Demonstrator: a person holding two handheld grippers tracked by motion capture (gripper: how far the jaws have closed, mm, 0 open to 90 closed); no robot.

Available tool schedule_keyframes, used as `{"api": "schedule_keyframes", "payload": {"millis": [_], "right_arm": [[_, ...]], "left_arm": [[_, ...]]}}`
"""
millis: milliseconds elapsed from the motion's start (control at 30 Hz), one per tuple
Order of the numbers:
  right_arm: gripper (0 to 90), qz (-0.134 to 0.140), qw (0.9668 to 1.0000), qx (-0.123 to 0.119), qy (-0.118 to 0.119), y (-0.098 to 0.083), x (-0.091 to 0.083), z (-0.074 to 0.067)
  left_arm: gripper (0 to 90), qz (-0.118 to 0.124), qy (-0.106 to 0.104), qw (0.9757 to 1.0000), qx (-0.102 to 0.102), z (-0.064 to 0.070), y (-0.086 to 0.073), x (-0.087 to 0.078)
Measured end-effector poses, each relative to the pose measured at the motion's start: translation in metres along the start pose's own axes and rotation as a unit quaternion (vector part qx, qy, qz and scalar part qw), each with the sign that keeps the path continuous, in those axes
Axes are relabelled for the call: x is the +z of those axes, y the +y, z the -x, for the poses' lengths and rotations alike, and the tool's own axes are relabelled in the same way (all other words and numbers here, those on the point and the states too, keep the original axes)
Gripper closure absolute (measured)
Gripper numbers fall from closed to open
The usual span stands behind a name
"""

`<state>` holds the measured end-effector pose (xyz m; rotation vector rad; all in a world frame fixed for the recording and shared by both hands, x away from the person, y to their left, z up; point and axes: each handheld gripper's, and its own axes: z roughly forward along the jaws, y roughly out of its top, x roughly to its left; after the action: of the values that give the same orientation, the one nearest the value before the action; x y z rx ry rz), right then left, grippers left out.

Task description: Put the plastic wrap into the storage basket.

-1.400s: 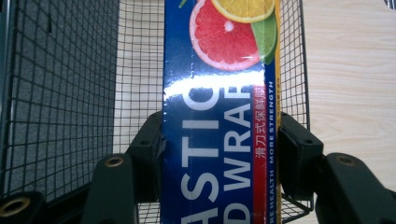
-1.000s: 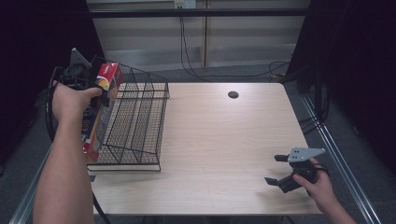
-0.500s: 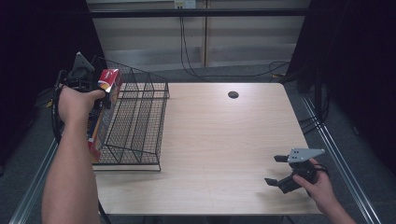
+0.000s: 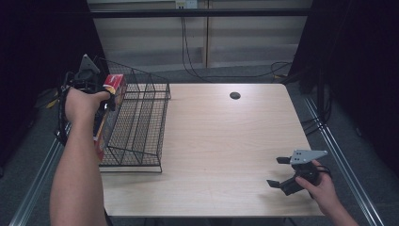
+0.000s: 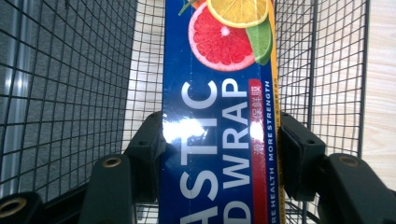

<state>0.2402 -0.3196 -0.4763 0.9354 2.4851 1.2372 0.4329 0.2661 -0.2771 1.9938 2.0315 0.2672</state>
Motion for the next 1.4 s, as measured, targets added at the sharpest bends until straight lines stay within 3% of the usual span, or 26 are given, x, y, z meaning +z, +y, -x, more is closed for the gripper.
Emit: {"api": "schedule_keyframes", "payload": {"millis": [400, 567, 700, 800, 1100, 1400], "right_arm": [[2.8, -0.001, 1.0, -0.001, 0.001, 0.0, 0.001, -0.001], [2.8, -0.002, 1.0, -0.001, 0.004, 0.0, 0.001, -0.001], [2.9, -0.003, 1.0, 0.0, 0.002, 0.0, 0.002, -0.001], [2.9, -0.003, 1.0, -0.002, 0.002, 0.001, 0.002, -0.001], [2.9, 0.0, 1.0, -0.005, 0.002, 0.001, 0.0, -0.002], [2.9, 0.006, 1.0, -0.004, 0.003, 0.002, -0.002, -0.002]], "left_arm": [[41.6, 0.003, -0.001, 1.0, -0.009, -0.002, 0.0, 0.003], [40.9, 0.005, 0.0, 1.0, -0.001, -0.004, 0.0, 0.001], [39.4, 0.014, -0.006, 0.9999, -0.008, -0.007, -0.001, -0.004], [39.9, 0.029, -0.023, 0.9993, -0.011, -0.008, -0.001, -0.01], [36.2, 0.044, -0.05, 0.9977, 0.012, 0.013, -0.001, -0.018], [30.0, 0.06, -0.088, 0.9932, 0.048, 0.039, -0.005, -0.018]]}}
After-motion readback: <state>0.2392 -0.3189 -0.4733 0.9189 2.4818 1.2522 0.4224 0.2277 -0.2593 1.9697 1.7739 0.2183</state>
